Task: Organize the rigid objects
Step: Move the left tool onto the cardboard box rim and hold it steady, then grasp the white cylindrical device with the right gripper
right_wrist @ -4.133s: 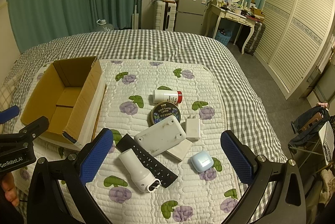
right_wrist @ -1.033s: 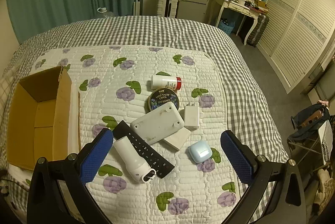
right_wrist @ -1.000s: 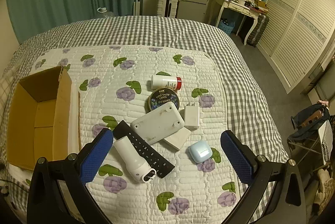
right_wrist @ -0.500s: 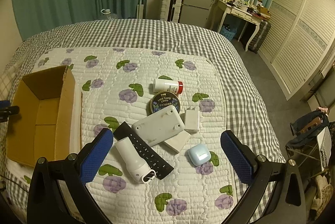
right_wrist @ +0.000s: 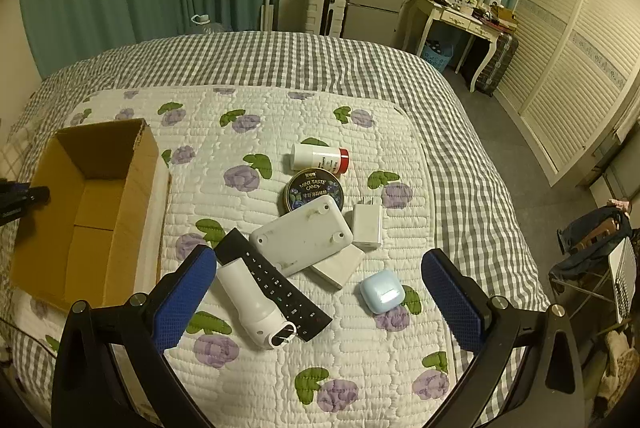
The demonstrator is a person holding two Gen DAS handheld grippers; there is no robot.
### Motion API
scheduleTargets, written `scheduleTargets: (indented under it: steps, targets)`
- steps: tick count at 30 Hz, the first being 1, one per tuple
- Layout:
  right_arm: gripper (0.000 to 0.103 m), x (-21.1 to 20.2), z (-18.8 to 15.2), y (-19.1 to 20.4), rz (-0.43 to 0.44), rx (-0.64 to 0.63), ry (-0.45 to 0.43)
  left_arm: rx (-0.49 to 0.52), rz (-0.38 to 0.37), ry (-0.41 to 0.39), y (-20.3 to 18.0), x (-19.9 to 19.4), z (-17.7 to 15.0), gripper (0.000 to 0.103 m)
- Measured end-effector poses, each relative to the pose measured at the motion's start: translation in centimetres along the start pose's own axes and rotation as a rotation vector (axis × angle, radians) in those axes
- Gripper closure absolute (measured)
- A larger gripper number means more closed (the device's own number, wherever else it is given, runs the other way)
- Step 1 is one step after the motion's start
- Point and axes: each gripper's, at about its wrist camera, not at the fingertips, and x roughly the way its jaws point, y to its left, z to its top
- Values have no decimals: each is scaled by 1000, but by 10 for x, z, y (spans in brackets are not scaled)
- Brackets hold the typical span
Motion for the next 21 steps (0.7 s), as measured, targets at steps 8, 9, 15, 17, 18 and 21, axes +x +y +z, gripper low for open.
scheduleTargets:
  steps: [8,9,15,17,18,21]
  targets:
    - [0,20,-13,12,19,-56,40,-79,-42,13,8,-4,-8,88]
    - [0,26,-17,15,29,-66,55,-75,-34,12,6,-5,-11,88]
    - [21,66,-47,43,67,-174,178,-58,-9,3,1,-11,-17,88]
    - [25,75,-55,50,78,-202,209,-64,-18,-1,3,-14,-19,88]
    - [26,79,-59,53,78,-213,217,-65,-21,-3,3,-15,-20,88]
    - [28,91,-68,58,65,-235,248,-67,-26,-6,4,-18,-21,88]
